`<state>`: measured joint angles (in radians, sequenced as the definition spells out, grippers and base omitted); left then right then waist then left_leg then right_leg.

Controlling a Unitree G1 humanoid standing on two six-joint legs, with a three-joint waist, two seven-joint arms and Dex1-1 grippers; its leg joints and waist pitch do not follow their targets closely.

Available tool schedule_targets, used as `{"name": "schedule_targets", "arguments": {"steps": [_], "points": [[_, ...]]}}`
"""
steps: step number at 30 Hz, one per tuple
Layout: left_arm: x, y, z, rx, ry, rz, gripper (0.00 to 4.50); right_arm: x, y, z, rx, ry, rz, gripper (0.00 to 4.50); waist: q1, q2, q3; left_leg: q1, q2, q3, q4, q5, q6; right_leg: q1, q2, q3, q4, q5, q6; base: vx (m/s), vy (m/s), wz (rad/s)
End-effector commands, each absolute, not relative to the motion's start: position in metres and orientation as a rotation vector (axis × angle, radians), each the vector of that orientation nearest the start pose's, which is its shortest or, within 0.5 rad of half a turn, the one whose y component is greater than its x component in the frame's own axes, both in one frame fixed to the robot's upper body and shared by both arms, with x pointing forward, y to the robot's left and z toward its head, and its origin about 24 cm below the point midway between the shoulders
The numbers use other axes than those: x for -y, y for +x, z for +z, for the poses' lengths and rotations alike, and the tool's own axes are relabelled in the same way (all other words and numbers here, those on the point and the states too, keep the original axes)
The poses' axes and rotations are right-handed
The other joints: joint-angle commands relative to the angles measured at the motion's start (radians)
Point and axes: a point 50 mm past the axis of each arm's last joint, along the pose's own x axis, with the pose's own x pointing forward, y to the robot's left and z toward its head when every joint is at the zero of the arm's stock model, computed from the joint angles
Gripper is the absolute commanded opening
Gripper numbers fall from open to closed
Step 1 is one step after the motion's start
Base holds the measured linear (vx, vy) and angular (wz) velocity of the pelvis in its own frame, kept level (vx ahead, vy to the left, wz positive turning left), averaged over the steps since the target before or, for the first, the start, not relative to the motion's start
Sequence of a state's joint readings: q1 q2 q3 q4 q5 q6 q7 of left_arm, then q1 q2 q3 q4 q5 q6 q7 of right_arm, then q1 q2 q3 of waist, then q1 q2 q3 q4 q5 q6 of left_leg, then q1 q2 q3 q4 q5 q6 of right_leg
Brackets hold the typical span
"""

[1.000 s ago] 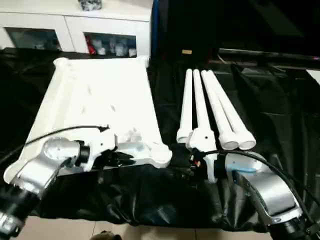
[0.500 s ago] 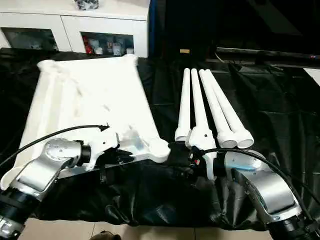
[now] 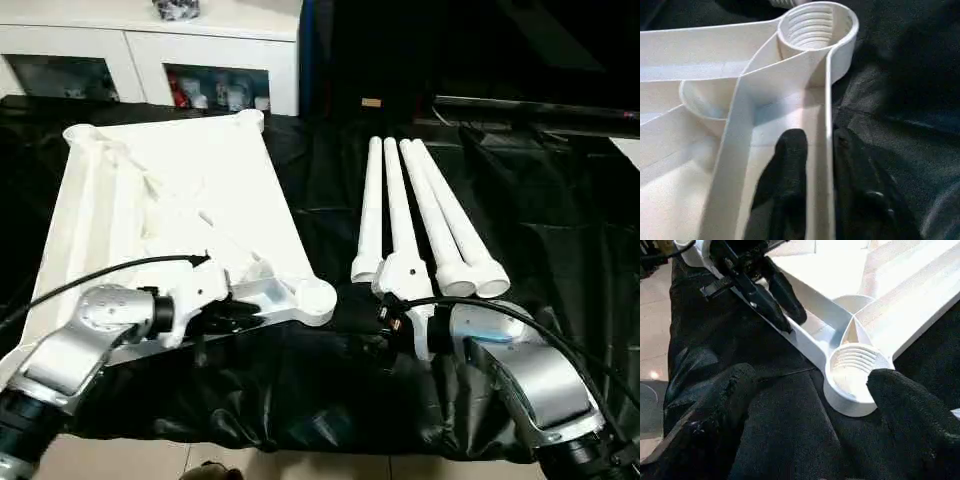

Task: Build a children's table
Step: Move table base, then pick table leg

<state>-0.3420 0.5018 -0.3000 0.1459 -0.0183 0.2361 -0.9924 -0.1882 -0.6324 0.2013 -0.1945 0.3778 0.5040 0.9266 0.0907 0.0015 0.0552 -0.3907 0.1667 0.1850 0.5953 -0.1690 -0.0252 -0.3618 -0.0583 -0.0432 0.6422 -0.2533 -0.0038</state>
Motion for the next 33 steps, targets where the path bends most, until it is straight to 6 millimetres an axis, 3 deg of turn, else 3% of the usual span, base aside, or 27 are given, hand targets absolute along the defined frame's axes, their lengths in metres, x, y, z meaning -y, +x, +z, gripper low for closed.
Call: {"name": "schedule_targets", "arguments": {"steps": [1,5,8,9,13,15,18,22,28,33], "points": [[-0.158,0.281,0.063,-0.370,0.504,-1.130,1.14,0.167,0.249,0.094,-0.357,-0.207,1.119,4.05,0.004,-0.005,-0.059,0.027,0.072,-0.033,-0.069,-0.183,0.032,0.026,-0.095,0.049,-0.083,-0.051,-0.222,0.000,0.000,0.00],[-0.171,0.278,0.078,-0.336,0.470,-1.134,1.14,0.167,0.252,0.103,-0.334,-0.140,1.091,4.05,0.004,-0.008,-0.058,0.028,0.070,-0.031,-0.067,-0.174,0.036,0.024,-0.094,0.049,-0.082,-0.057,-0.226,0.000,0.000,0.00],[-0.182,0.281,0.093,-0.283,0.452,-1.087,1.14,0.164,0.270,0.109,-0.365,-0.076,0.953,4.05,0.000,-0.016,-0.056,0.029,0.067,-0.030,-0.069,-0.166,0.025,0.019,-0.090,0.047,-0.082,-0.095,-0.228,0.000,0.000,0.00],[-0.182,0.281,0.093,-0.283,0.452,-1.087,1.14,0.164,0.270,0.109,-0.365,-0.076,0.953,4.05,0.001,-0.013,-0.056,0.030,0.067,-0.030,-0.069,-0.170,0.021,0.017,-0.092,0.047,-0.082,-0.109,-0.228,0.000,0.000,0.00],[-0.182,0.286,0.102,-0.239,0.454,-1.034,1.21,0.157,0.311,0.110,-0.388,0.007,0.688,4.31,-0.005,-0.013,-0.058,0.032,0.064,-0.029,-0.071,-0.169,-0.020,0.013,-0.090,0.046,-0.080,-0.140,-0.221,0.000,0.000,0.00],[-0.177,0.286,0.103,-0.230,0.451,-1.039,1.37,0.156,0.327,0.109,-0.403,0.027,0.577,4.49,-0.001,-0.010,-0.060,0.039,0.065,-0.026,-0.072,-0.177,-0.053,0.007,-0.089,0.049,-0.077,-0.106,-0.211,0.000,0.000,0.00],[-0.168,0.285,0.105,-0.223,0.420,-1.076,1.55,0.153,0.350,0.107,-0.431,0.043,0.419,4.50,-0.002,-0.012,-0.065,0.037,0.063,-0.022,-0.070,-0.140,-0.072,0.009,-0.089,0.049,-0.068,-0.040,-0.220,0.000,0.000,0.00],[-0.160,0.283,0.110,-0.218,0.389,-1.117,1.92,0.154,0.370,0.102,-0.460,0.042,0.268,4.50,-0.001,-0.014,-0.070,0.029,0.058,-0.018,-0.065,-0.085,-0.060,0.018,-0.086,0.048,-0.057,0.074,-0.213,0.000,0.000,0.00],[-0.155,0.280,0.115,-0.208,0.408,-1.131,2.46,0.148,0.389,0.096,-0.519,0.051,0.179,4.50,-0.003,-0.020,-0.073,0.023,0.059,-0.013,-0.058,-0.064,-0.039,0.023,-0.084,0.047,-0.053,0.109,-0.220,0.000,0.000,0.00],[-0.157,0.275,0.120,-0.221,0.412,-1.142,2.46,0.141,0.392,0.087,-0.565,0.066,0.185,4.50,-0.002,-0.023,-0.078,0.022,0.059,-0.012,-0.053,-0.019,-0.013,0.021,-0.079,0.044,-0.043,0.177,-0.218,0.000,0.000,0.00]]}}
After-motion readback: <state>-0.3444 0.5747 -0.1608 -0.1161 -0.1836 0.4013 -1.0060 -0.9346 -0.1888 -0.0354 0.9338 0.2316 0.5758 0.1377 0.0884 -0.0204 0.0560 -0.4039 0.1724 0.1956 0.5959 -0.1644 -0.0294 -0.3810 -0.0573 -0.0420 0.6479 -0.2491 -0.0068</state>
